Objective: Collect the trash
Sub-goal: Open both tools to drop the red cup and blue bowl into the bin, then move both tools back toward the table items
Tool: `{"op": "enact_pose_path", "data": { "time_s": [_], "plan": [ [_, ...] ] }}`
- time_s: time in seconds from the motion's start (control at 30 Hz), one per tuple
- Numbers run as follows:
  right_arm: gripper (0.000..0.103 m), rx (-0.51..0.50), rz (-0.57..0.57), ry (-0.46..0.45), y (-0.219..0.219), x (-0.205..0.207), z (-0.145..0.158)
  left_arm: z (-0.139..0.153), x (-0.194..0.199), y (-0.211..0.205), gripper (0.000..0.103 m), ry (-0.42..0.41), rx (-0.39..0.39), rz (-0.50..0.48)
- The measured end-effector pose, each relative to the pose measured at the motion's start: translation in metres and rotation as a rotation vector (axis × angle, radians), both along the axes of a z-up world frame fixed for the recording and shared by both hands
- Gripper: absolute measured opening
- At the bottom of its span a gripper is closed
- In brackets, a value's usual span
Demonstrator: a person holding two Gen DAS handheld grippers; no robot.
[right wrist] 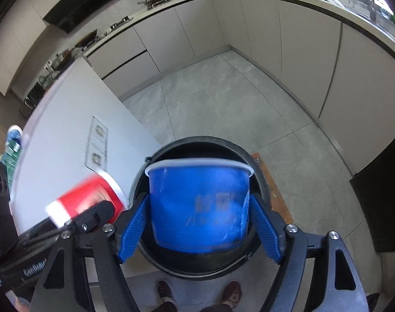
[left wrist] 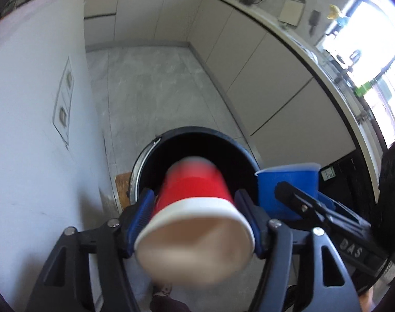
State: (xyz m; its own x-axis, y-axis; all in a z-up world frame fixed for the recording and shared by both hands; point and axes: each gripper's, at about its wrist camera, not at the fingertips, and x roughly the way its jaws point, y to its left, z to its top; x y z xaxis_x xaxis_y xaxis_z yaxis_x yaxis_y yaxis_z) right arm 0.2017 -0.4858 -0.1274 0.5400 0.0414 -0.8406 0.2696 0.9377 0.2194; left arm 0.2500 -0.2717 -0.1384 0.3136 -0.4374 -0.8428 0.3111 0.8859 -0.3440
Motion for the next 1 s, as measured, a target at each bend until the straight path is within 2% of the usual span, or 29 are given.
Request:
{"op": "enact_pose_path", "data": {
  "time_s": [0.13,0.37,0.53,0.83,1.0],
  "plan": [
    [0.085,-0.014,-0.02,0.0,-0.011,0.003,-0.003,0.0,0.001,-0.007,0.068,0.0,0.011,0.024],
    [0.085,-0.033,-0.055,-0.03,-0.009,-0.012,0.033,0.05,-0.02,-0.005,0.068,-0.106,0.066,0.02],
    [0.085,-0.036,-0.083,-0.051,0.0,-0.023,0.058,0.079,-0.03,0.006,0.068,-0.129,0.046,0.024],
    [0.085,-0.052,-0.068,-0.086,0.036,-0.04,0.101,0.114,-0.043,0.046,0.068,-0.164,0.025,0.031],
    [0.085,-0.028,-0.025,-0.111,0.072,-0.044,0.121,0.134,-0.048,0.078,0.072,-0.198,0.023,0.063]
  ]
}}
